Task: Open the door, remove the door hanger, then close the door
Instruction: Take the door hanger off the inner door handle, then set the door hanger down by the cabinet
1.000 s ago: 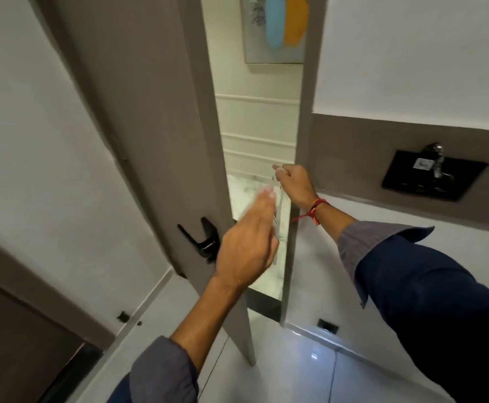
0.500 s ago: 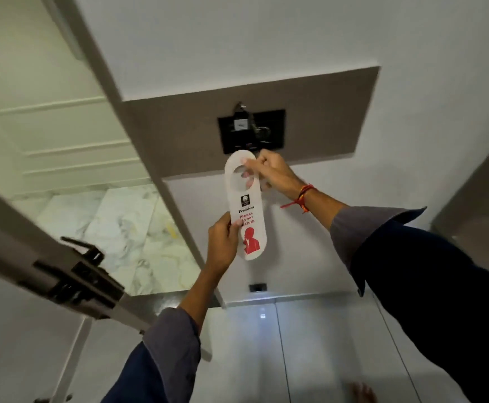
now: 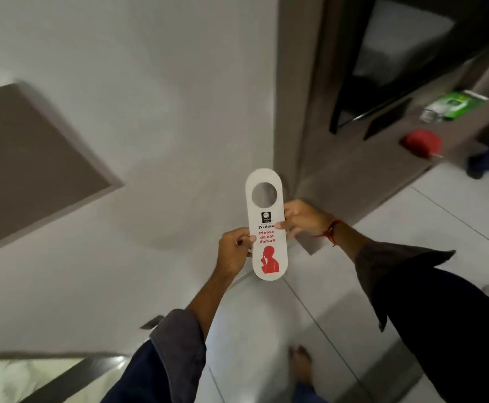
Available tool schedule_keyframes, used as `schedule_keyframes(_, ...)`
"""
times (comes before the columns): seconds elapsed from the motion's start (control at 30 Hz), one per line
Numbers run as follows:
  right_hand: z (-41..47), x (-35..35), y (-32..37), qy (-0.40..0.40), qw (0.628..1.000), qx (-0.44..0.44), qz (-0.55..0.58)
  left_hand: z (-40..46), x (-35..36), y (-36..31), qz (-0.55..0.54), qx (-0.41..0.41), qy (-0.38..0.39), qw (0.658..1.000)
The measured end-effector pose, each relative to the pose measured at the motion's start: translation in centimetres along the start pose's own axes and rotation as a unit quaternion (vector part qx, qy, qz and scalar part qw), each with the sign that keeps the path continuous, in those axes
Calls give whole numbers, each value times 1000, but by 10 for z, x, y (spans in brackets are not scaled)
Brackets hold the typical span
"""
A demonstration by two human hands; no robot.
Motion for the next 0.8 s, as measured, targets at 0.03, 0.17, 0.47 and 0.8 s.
schedule_keyframes(0.03,-9,-22,-17,-12,1000,7,9,12,26,-2,16,1,17,1000)
schedule_keyframes(0.17,-36,-107,-83,-134,989,54,26,73,129,-5,73,-15,49,996)
schedule_keyframes(0.47,0,-183,-130,-266,959,74,-62,184,216,10,177,-36,46,983)
schedule_keyframes(0.8,30,-189,-173,-170,934,118,-291,213,227,38,224,-34,72,971)
Point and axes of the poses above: each hand's wrist, its own z-axis towards the middle knuckle, its own x-axis out of the palm, y = z × x, the point moved 5 cm from there along z, towards the middle knuckle, and after that the axes turned 2 degrees about y, right-handed, at the moved point
